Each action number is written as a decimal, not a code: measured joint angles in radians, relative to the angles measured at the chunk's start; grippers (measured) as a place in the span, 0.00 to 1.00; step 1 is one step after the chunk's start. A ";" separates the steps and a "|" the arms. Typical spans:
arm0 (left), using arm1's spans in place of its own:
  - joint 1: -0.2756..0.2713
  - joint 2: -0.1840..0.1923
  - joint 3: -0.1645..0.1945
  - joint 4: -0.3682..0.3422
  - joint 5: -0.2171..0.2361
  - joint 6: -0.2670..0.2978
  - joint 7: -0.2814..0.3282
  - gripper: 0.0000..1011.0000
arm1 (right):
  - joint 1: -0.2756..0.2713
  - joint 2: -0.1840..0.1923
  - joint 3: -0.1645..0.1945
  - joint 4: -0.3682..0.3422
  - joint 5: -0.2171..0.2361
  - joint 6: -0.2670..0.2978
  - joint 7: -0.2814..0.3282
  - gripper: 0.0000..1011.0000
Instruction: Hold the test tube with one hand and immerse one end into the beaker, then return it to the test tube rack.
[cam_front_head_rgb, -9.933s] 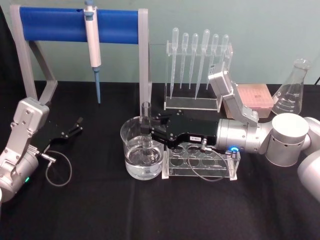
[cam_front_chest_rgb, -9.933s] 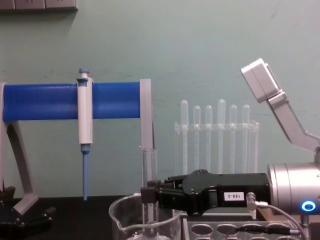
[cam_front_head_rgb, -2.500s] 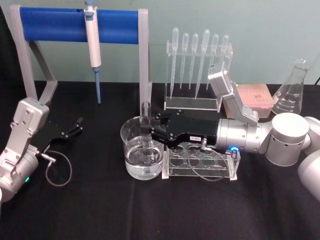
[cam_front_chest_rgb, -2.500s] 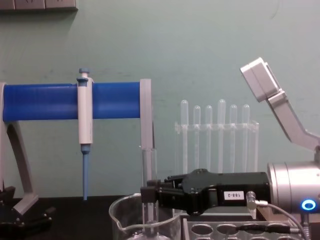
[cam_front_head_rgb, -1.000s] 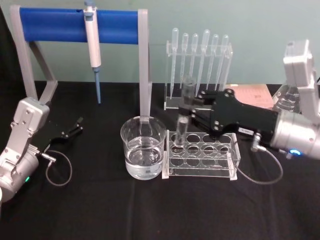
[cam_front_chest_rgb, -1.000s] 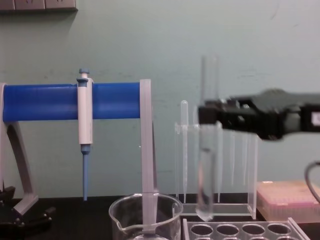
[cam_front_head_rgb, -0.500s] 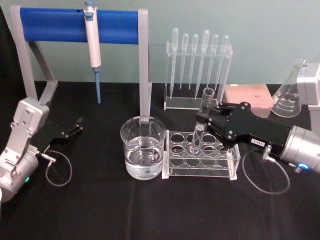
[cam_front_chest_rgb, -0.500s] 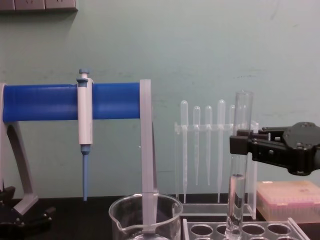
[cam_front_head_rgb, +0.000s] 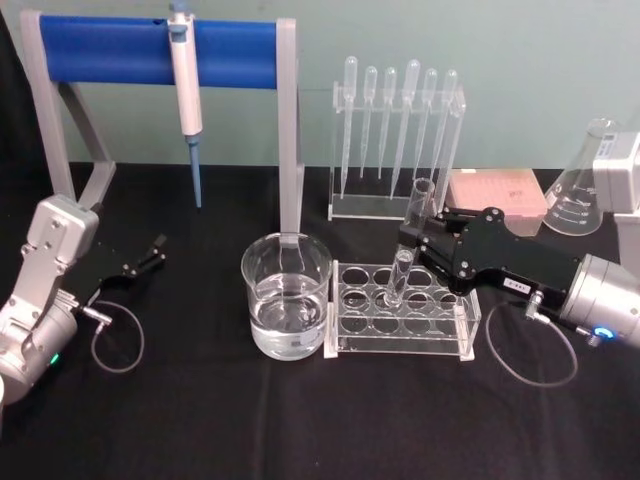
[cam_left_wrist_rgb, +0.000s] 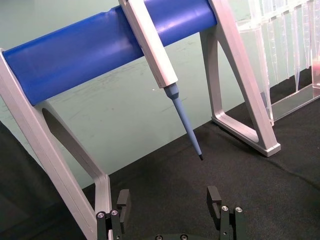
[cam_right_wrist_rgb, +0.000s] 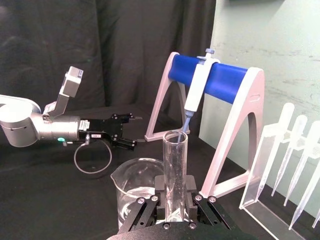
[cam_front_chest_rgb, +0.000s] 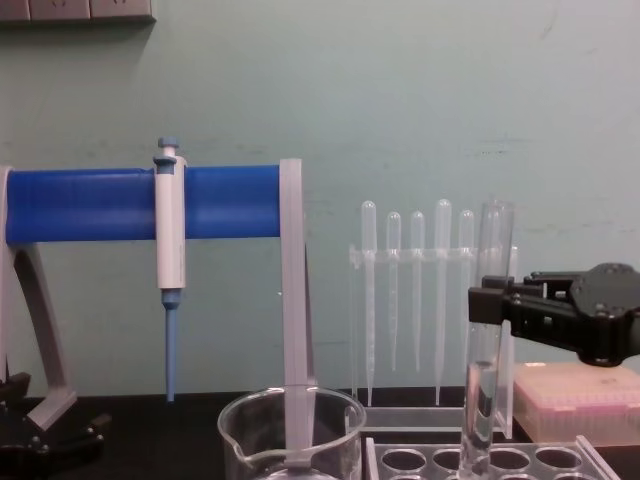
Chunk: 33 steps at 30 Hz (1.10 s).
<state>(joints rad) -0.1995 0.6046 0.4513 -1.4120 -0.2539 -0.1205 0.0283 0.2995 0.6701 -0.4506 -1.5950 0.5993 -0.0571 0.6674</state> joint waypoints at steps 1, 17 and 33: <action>0.000 0.000 0.000 0.000 0.000 0.000 0.000 0.99 | 0.000 -0.002 0.000 0.003 -0.001 -0.001 0.001 0.23; 0.000 0.000 0.000 0.000 0.000 0.000 0.000 0.99 | 0.002 -0.046 -0.012 0.093 -0.025 -0.027 0.025 0.23; 0.000 0.000 0.000 0.000 0.000 0.000 0.000 0.99 | 0.012 -0.088 -0.021 0.174 -0.026 -0.043 0.055 0.23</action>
<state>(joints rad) -0.1995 0.6047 0.4514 -1.4120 -0.2539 -0.1205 0.0283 0.3114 0.5823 -0.4716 -1.4212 0.5728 -0.0999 0.7228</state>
